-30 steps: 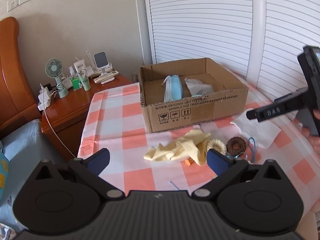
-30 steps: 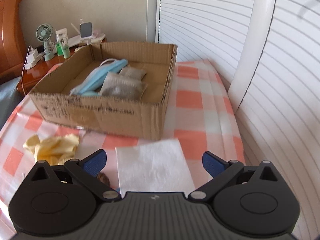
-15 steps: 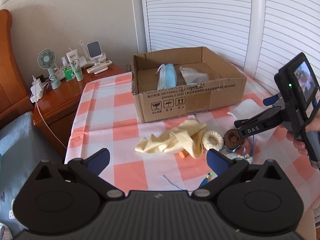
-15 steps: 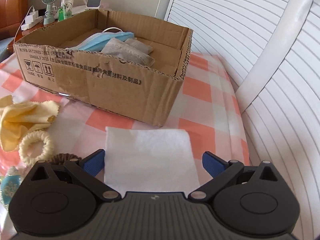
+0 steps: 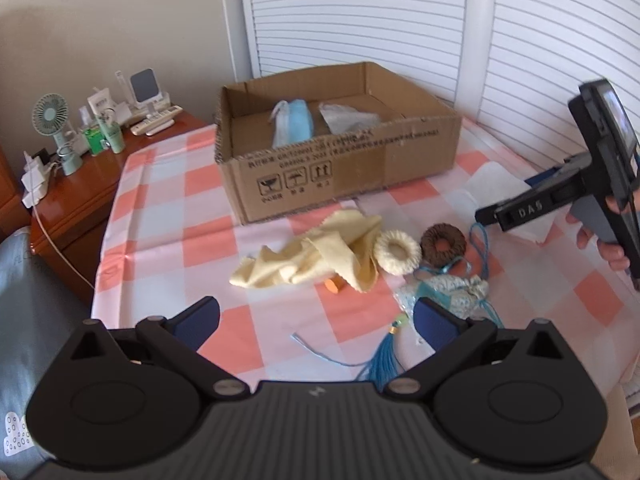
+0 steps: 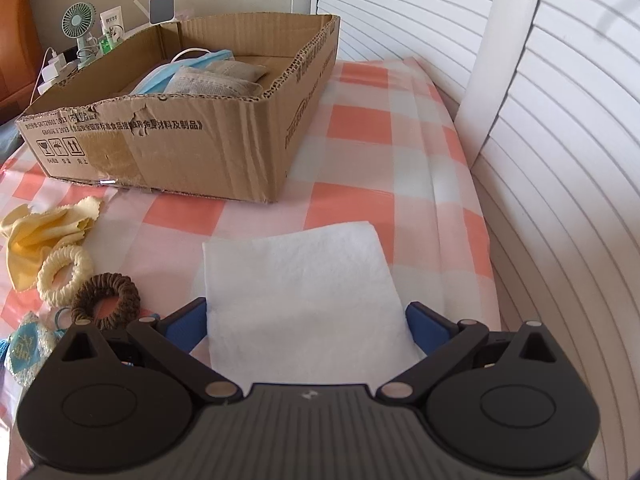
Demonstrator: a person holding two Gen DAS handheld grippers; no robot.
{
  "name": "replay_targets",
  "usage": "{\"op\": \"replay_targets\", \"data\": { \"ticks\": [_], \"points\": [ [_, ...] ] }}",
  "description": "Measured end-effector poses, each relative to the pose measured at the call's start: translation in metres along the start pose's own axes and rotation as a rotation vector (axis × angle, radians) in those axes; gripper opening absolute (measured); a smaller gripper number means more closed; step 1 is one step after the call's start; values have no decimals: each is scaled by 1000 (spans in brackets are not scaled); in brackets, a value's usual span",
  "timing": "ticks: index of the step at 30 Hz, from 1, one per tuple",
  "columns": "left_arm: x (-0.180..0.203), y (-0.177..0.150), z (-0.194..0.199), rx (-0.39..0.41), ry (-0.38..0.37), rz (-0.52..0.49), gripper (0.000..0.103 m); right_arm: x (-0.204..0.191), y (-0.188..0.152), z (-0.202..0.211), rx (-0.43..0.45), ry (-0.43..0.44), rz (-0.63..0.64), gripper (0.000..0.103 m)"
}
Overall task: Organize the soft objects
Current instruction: 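Move the right tool to the white cloth while the left gripper grasps the blue embroidered pouch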
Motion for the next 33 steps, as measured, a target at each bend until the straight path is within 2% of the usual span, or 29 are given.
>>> {"op": "replay_targets", "data": {
  "ticks": [6, 13, 18, 23, 27, 33],
  "points": [
    [26, -13, -8, -29, -80, -65, 102, 1, -4, 2, 16, -6, -14, 103],
    [61, -8, -26, -19, -176, -156, 101, 1, -7, 5, 26, -10, -19, 103],
    [80, -5, -42, -64, -258, -139, 100, 2, -9, 6, 36, -4, -12, 103],
    [92, -3, -54, -110, -322, -59, 100, 1, -10, 7, 47, -4, -10, 103],
    [99, 3, -58, -101, -306, -44, 100, 1, -10, 7, 51, -2, -8, 103],
    [104, 7, -67, -89, -219, -70, 100, 1, -11, 8, 58, -3, -7, 103]
  ]
}}
Point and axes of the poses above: each gripper's, at about its wrist camera, not at the fingertips, and z roughly against the way its jaws point, x to its right, y to its top, the point moved 7 cm from there along -z, roughly the way its jaws point, and after that the axes turned 4 degrees about y, right-handed, at the moved point
